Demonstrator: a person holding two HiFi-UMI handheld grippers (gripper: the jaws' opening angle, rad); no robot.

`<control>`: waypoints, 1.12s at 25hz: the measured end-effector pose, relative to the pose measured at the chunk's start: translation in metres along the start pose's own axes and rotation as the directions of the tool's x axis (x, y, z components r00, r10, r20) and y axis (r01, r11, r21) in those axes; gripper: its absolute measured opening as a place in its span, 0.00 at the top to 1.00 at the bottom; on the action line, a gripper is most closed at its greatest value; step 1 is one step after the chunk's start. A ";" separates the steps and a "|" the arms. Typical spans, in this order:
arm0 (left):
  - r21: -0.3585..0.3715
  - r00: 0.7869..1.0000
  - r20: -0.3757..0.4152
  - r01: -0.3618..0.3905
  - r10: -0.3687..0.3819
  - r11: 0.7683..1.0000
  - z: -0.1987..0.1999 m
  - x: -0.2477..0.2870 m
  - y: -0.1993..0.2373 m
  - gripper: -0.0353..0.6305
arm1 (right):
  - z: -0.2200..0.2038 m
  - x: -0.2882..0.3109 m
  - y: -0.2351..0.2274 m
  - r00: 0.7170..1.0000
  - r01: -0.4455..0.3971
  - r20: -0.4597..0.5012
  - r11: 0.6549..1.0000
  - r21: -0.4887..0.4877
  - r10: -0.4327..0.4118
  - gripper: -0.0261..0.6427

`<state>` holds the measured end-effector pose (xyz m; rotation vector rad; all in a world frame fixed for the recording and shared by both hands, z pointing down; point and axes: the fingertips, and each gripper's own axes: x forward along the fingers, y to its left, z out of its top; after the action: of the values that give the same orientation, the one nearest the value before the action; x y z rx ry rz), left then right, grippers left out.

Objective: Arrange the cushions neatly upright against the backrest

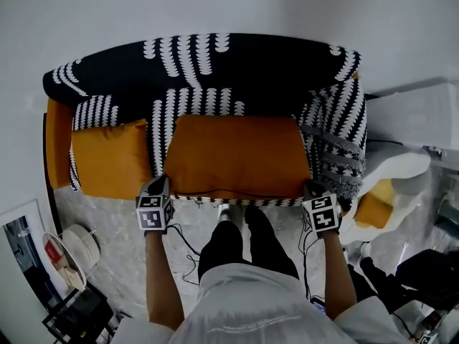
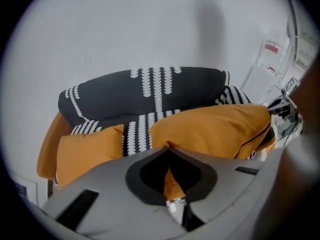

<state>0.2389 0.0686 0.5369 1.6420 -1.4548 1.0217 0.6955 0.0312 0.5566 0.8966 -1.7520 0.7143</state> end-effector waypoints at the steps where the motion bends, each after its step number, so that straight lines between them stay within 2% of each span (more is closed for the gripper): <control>1: -0.009 1.000 0.003 -0.001 0.001 1.000 0.011 0.002 0.001 0.92 | 0.011 -0.001 -0.004 1.000 0.001 0.007 1.000 -0.004 -0.001 0.94; 5: -0.002 1.000 -0.008 -0.002 0.002 1.000 0.049 0.008 0.009 0.92 | 0.046 -0.007 -0.017 1.000 0.010 0.025 1.000 0.003 -0.010 0.94; 13: 0.037 0.997 -0.042 0.061 -0.059 0.997 0.104 0.029 0.023 0.92 | 0.101 -0.006 -0.040 0.996 0.091 0.008 0.995 0.036 -0.091 0.94; 17: 0.053 0.998 -0.001 0.069 -0.069 0.996 0.135 0.049 0.040 0.92 | 0.138 -0.002 -0.053 0.992 0.126 0.023 0.990 0.059 -0.127 0.94; 24: 0.081 0.997 0.016 0.078 -0.079 0.994 0.184 0.083 0.054 0.91 | 0.193 0.013 -0.084 0.984 0.165 0.052 0.979 0.120 -0.172 0.94; 28: 0.062 0.996 0.038 0.082 -0.084 0.995 0.209 0.106 0.065 0.91 | 0.226 0.023 -0.098 0.977 0.189 0.072 0.973 0.131 -0.200 0.94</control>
<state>0.2021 -0.1717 0.5412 1.7605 -1.3816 1.0004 0.6572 -0.2085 0.5110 1.1816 -1.6788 0.6693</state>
